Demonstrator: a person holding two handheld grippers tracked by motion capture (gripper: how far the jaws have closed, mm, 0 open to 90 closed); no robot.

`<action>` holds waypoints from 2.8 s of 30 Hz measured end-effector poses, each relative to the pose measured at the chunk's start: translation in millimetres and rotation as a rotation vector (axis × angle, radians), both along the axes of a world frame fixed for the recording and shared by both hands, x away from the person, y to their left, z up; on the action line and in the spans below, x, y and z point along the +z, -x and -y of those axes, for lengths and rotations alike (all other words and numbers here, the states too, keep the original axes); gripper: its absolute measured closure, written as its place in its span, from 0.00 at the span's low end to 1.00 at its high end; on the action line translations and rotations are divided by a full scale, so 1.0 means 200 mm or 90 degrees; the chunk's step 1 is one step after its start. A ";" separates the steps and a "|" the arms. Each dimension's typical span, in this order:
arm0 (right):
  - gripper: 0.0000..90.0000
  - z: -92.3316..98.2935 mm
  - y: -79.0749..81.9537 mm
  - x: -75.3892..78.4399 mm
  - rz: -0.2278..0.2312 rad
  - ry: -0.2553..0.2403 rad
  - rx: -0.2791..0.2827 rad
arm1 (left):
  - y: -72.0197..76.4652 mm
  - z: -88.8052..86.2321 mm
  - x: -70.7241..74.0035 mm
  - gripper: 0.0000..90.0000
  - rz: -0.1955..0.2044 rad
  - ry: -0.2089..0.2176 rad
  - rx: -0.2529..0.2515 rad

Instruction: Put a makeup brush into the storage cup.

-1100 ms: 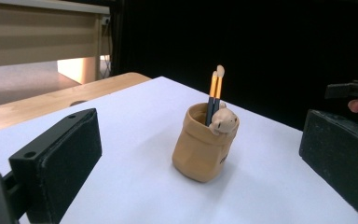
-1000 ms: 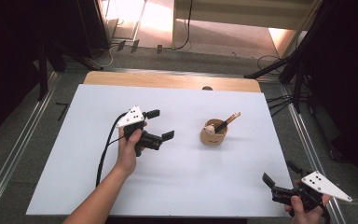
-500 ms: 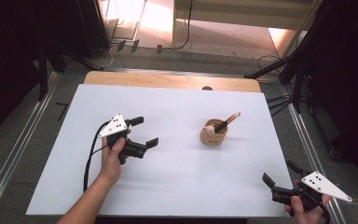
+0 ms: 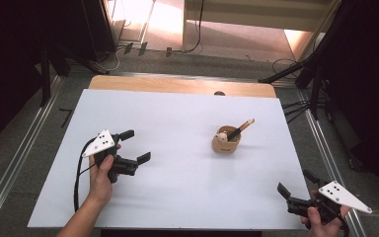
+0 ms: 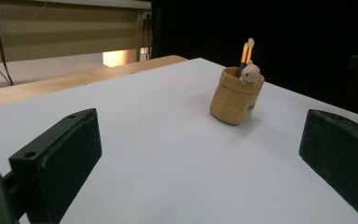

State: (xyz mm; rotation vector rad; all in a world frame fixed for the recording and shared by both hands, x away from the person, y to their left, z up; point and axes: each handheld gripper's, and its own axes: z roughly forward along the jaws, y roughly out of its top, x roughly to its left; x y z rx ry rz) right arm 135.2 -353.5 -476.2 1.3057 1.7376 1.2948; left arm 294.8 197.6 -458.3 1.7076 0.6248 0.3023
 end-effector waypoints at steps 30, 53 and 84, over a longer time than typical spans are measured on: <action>0.00 -0.01 0.00 0.00 -0.002 0.004 -0.003 | 0.20 -0.36 -0.03 0.00 -0.003 -0.012 0.081; 0.00 -0.02 0.00 0.00 -0.002 0.007 -0.005 | 0.32 -0.59 -0.04 0.00 0.001 -0.006 0.145; 0.00 -0.01 0.01 0.00 -0.002 0.009 -0.010 | 0.40 -0.72 -0.08 0.00 -0.008 -0.014 0.194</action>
